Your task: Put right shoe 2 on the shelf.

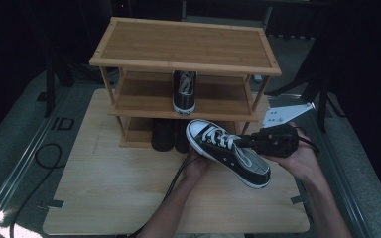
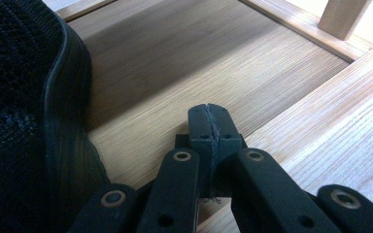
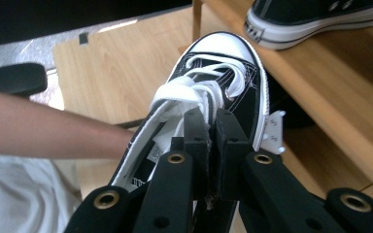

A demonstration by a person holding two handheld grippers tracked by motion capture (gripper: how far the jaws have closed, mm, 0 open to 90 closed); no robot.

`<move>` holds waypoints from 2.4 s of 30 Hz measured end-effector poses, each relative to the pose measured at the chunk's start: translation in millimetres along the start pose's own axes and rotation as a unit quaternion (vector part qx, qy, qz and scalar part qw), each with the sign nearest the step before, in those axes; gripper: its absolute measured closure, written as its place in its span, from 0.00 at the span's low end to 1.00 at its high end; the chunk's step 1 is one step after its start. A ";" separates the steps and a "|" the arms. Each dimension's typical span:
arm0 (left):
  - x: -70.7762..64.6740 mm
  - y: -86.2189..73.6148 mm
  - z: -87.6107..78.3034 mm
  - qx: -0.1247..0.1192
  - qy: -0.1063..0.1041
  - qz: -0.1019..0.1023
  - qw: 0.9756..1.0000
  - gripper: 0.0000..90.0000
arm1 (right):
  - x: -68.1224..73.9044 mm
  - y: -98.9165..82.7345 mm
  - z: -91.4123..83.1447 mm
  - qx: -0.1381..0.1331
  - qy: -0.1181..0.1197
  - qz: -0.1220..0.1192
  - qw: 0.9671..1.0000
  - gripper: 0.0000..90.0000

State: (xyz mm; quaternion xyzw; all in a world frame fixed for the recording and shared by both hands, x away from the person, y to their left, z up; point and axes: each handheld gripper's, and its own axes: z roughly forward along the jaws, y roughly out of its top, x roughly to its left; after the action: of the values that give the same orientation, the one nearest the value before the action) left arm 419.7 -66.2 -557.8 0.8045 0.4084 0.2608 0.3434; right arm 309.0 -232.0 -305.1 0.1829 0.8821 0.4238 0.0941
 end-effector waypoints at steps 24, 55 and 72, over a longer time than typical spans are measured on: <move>-0.7 -0.3 -0.3 -0.001 0.006 -0.006 1.000 1.00 | -37.9 20.0 -5.6 -0.033 -0.107 0.052 0.992 0.96; -0.9 -0.6 -0.2 -0.003 0.001 -0.008 1.000 1.00 | -65.9 37.8 68.3 -0.040 -0.212 0.126 0.968 0.96; -0.7 -0.5 -0.4 -0.003 0.005 -0.007 1.000 1.00 | -79.9 25.8 65.2 -0.050 -0.204 0.162 0.964 0.85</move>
State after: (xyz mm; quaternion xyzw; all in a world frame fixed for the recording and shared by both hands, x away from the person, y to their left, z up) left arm 418.9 -66.5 -558.0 0.7993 0.4153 0.2637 0.3451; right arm 409.4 -202.9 -324.7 0.4010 0.7806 0.4306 0.2110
